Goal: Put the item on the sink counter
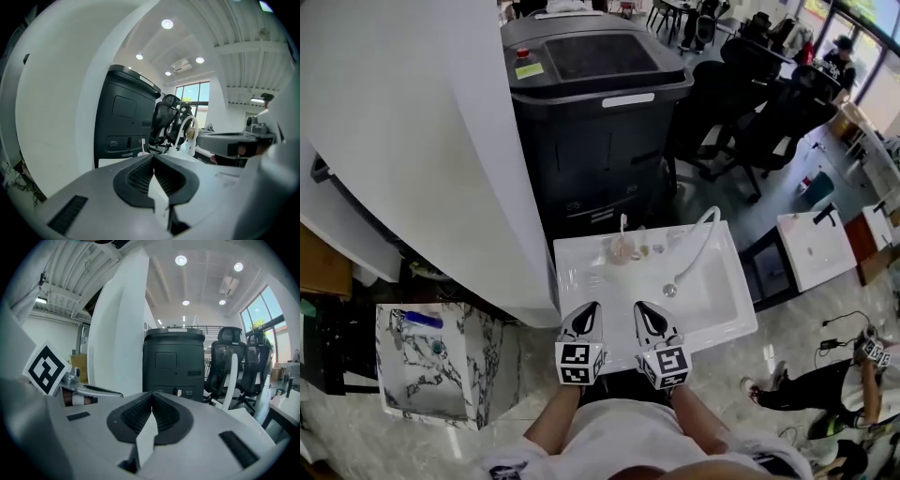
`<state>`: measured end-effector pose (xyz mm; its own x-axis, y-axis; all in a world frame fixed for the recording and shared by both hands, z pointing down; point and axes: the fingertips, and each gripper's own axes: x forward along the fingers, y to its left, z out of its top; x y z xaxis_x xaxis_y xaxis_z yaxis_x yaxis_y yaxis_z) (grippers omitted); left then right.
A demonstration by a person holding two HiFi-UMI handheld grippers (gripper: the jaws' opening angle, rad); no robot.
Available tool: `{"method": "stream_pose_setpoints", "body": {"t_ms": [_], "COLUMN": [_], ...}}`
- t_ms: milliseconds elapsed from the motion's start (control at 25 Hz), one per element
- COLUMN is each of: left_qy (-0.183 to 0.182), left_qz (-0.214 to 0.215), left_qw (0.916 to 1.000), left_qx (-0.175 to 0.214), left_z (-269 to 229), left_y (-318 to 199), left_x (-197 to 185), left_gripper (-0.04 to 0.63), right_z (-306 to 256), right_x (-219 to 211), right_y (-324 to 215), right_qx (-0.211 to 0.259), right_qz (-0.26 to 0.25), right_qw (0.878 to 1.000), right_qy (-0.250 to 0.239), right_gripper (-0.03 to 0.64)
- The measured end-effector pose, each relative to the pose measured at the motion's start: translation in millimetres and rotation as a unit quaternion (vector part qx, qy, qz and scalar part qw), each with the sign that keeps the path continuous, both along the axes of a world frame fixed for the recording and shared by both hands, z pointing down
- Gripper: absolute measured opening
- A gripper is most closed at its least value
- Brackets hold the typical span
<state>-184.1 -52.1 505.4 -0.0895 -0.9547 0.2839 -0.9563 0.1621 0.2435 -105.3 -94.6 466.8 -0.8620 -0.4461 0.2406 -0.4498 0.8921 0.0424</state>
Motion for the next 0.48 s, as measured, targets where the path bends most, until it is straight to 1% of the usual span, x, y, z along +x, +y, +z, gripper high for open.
{"method": "stream_pose_setpoints", "body": {"t_ms": [120, 240, 320, 480], "left_qy": [-0.001, -0.014, -0.028, -0.043], "left_qz": [0.003, 0.003, -0.003, -0.036], "left_qw": [1.0, 0.9998, 0.9994, 0.9981], "left_qx": [0.007, 0.014, 0.018, 0.026], "left_z": [-5.2, -10.2, -12.5, -27.9], "left_y": [4.3, 7.0, 10.2, 16.0], "left_x": [5.1, 12.9, 17.1, 29.6], "left_gripper": [0.009, 0.01, 0.01, 0.01], "right_z": [-7.6, -13.6, -17.0, -28.3], "right_x": [14.9, 29.8, 36.0, 51.0], "right_y": [2.6, 2.0, 3.5, 8.5], "right_qx": [0.008, 0.012, 0.014, 0.02], "right_qz": [0.007, 0.01, 0.001, -0.033], "right_qw": [1.0, 1.0, 1.0, 0.999], "right_qy": [0.004, 0.0, -0.011, -0.031], "right_gripper": [0.005, 0.005, 0.005, 0.005]}}
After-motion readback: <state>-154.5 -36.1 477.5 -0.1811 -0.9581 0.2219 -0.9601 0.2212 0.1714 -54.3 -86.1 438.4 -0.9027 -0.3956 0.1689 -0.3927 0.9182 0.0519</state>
